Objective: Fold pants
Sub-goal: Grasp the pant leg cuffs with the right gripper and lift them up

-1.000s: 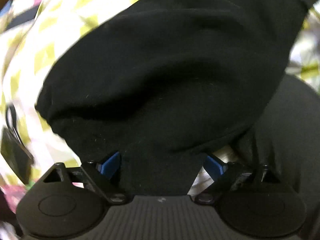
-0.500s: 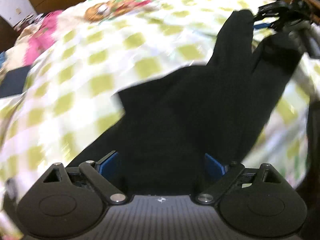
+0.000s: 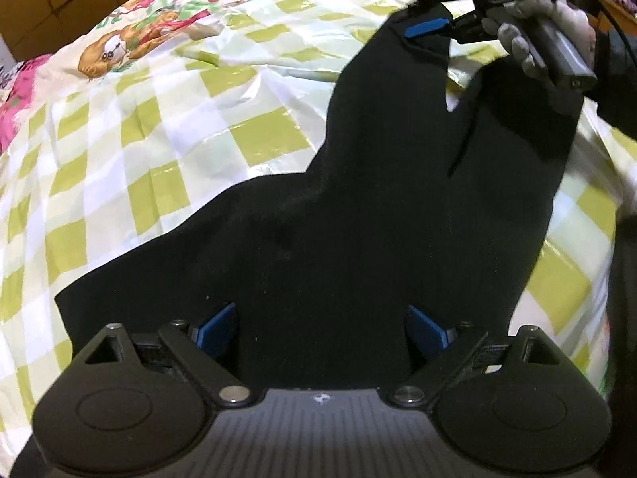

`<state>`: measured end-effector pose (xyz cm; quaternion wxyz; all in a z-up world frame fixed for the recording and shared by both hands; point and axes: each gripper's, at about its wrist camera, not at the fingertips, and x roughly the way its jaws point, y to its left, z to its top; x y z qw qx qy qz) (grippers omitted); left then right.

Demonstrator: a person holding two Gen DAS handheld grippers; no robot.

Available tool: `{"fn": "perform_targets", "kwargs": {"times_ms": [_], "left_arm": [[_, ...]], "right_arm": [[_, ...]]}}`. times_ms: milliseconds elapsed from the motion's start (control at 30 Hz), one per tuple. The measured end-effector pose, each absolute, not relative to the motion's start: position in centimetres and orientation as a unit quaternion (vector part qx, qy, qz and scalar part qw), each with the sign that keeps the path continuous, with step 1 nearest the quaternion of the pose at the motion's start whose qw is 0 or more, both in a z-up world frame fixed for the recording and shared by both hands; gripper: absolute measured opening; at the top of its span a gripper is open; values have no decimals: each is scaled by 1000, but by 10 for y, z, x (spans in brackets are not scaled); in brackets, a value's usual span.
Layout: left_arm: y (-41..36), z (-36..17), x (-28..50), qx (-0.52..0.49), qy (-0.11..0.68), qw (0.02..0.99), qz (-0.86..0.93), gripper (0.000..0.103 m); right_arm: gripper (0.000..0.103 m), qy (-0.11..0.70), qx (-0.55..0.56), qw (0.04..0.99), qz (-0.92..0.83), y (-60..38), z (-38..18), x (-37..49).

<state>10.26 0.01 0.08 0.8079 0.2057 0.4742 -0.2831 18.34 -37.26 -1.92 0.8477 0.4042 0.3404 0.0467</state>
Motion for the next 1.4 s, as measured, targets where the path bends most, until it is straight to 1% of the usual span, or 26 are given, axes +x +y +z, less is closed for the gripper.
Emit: {"fn": "perform_targets", "kwargs": {"times_ms": [33,100,133,200,233,267,333,500,567,633,700,833,1067,1100,1167,1233,1267,1400], "left_arm": [[-1,-1,101,203,477,808,-281,103],[-4,-3,100,201,473,812,-276,103],[-6,-2,99,197,469,815,-277,103],[-7,0,95,193,462,818,-282,103],[-8,-1,92,198,458,819,-283,103],[-11,-2,90,204,453,820,-285,103],[-17,-3,87,217,442,822,-286,103],[-27,9,80,225,409,838,-281,103],[-27,11,81,210,416,838,-283,103],[-30,9,81,216,419,835,-283,103],[-33,7,81,220,421,833,-284,103],[-40,3,83,216,422,830,-294,103],[-52,-1,78,234,413,830,-293,103],[-51,-1,78,234,415,829,-292,103],[-50,-1,77,233,418,829,-291,103],[-50,-1,76,231,419,828,-291,103],[-50,-1,76,232,419,828,-292,103],[-52,-1,76,239,414,828,-294,103]], "right_arm": [[8,340,407,847,45,-373,-18,184],[8,336,422,841,39,-377,-17,181],[13,334,425,840,39,-379,-16,176],[14,333,411,848,24,-382,-13,164],[18,335,408,849,17,-385,-14,157],[25,338,412,846,11,-389,-16,152],[30,340,416,843,-6,-398,-23,144],[31,331,452,828,-2,-410,-39,148],[31,330,456,827,2,-411,-48,157],[30,327,458,827,-6,-411,-51,157],[31,311,467,827,-17,-413,-48,146],[33,298,442,845,-42,-421,-41,128],[33,264,476,838,-42,-425,-58,154],[32,261,481,836,-41,-425,-62,158],[19,257,489,833,-42,-426,-65,162],[11,254,496,830,-35,-427,-62,159],[8,250,500,829,-30,-428,-60,156],[7,208,535,819,1,-441,-32,129]]}}
